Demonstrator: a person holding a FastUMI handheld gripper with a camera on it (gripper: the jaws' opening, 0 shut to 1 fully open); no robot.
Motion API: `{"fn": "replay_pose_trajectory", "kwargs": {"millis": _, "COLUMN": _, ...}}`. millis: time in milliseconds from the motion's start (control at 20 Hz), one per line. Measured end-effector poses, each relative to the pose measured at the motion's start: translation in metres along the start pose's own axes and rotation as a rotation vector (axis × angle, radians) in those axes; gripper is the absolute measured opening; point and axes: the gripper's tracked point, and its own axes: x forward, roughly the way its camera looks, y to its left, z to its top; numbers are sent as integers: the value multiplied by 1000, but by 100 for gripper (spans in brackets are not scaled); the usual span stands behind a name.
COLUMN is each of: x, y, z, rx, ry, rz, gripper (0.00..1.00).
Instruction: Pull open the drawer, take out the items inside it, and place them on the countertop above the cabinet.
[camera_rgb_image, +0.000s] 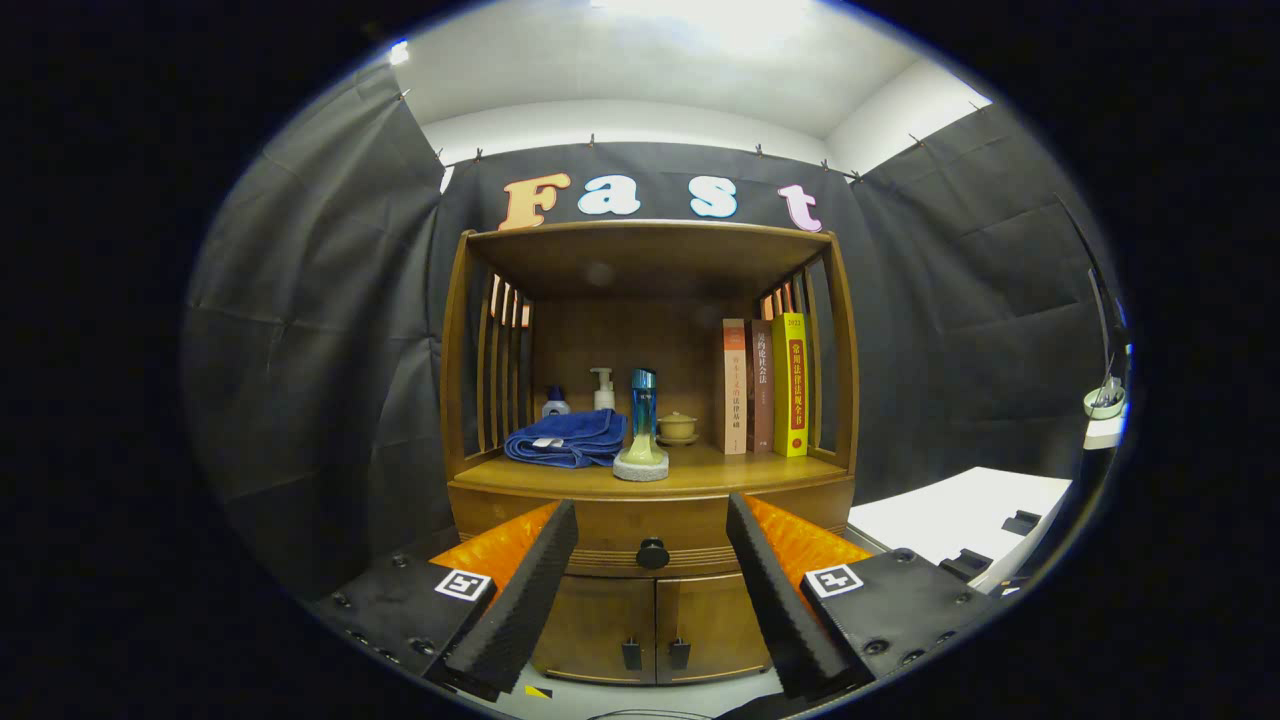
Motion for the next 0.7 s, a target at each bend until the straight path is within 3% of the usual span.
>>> {"fn": "replay_pose_trajectory", "kwargs": {"millis": 700, "x": 2, "y": -2, "z": -8, "rx": 15, "ry": 17, "rz": -7, "gripper": 98}}
